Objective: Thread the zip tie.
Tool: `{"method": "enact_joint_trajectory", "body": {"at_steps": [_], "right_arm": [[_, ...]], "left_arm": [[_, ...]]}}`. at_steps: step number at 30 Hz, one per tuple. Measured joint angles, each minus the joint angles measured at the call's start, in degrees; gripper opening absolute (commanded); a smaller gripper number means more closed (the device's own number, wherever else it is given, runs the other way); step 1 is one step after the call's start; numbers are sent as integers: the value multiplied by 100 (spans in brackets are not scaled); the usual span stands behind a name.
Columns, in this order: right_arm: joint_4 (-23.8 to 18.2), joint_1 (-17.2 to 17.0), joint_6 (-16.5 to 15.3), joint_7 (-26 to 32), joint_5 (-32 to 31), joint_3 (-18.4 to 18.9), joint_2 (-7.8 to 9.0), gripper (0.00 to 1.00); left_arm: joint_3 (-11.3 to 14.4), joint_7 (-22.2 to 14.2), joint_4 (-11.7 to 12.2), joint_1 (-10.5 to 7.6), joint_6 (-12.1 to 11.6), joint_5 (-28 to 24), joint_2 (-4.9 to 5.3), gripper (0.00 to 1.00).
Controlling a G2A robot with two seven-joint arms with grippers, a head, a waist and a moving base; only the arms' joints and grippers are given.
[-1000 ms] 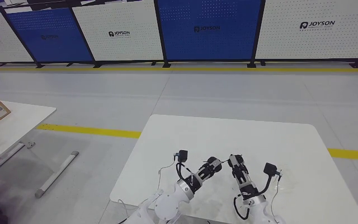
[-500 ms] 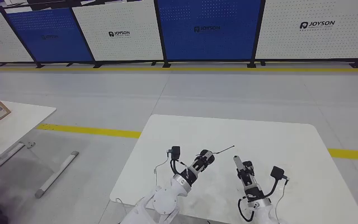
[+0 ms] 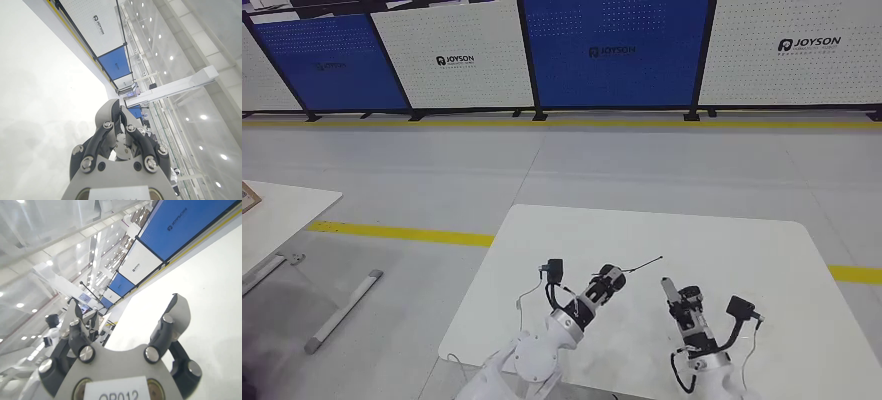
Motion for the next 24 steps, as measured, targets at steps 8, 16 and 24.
{"method": "enact_joint_trajectory", "body": {"at_steps": [8,16,24], "right_arm": [[105,-26,257,-143,-1500,-54,45,100],[99,-28,279,-149,-1555,-55,46,100],[-20,56,286,991,-1376,120,109,100]], "left_arm": [[-164,-301,-160,25,319,-645,2,0],[-171,-333,-163,17,319,-650,4,0],[-172,-377,-206,40,303,-650,4,0]]}}
